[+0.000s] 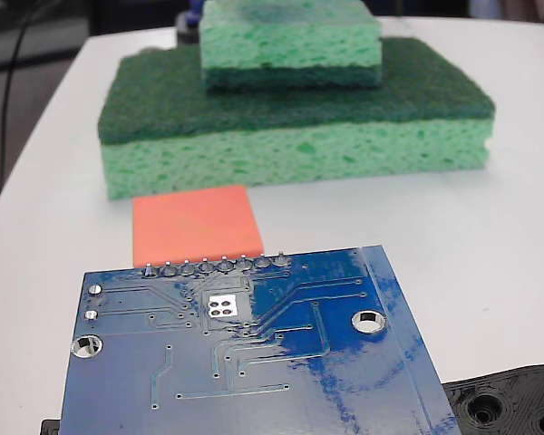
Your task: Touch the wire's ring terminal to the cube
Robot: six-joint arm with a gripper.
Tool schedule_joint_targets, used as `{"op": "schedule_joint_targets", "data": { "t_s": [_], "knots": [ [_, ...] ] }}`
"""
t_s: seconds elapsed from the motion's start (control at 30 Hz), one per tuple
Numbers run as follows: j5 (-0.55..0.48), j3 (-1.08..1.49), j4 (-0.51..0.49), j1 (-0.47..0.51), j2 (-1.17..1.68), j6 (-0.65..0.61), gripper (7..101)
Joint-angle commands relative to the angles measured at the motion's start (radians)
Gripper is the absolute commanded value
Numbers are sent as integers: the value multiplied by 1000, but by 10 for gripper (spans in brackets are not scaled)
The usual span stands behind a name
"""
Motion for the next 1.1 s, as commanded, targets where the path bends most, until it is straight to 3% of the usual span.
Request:
{"op": "schedule_joint_targets", "data": {
  "t_s": [0.03,1.1],
  "knots": [
    [5,-5,8,-3,2,-2,1003],
    [51,44,-3,-5,2,18,1003]
  ]
}}
